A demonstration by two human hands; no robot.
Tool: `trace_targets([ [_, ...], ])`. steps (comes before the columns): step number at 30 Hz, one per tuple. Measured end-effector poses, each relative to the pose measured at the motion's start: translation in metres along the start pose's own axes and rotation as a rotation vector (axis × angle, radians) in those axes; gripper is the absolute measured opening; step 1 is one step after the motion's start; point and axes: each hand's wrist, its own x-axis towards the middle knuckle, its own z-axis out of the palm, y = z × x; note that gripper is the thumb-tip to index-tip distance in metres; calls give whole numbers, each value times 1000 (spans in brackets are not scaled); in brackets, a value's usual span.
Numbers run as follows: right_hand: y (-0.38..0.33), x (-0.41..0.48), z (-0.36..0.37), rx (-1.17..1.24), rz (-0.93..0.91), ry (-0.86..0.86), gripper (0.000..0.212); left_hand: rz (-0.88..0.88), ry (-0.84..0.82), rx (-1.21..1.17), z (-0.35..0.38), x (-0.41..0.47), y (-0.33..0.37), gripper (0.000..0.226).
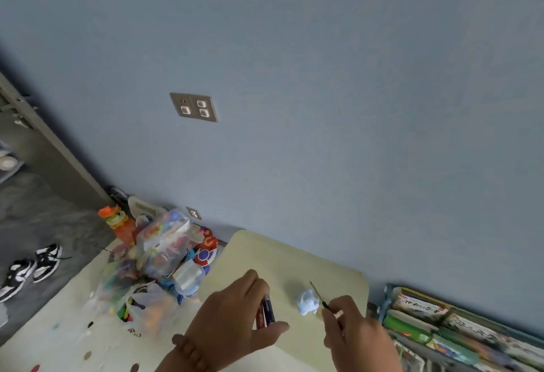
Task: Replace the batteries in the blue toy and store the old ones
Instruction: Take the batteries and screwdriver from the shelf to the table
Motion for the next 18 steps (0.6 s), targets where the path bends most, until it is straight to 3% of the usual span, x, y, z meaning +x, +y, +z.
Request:
trace_targets([
  [8, -19, 23, 99, -97, 309, 25, 14, 294, -165, -60, 70, 64, -132, 48],
  [13, -9, 24, 181, -43, 266, 165, 11, 410, -185, -120, 140, 72, -193, 50],
  [18, 40, 53, 292, 51, 227, 228, 11, 495, -158, -32, 240, 68, -244, 54],
])
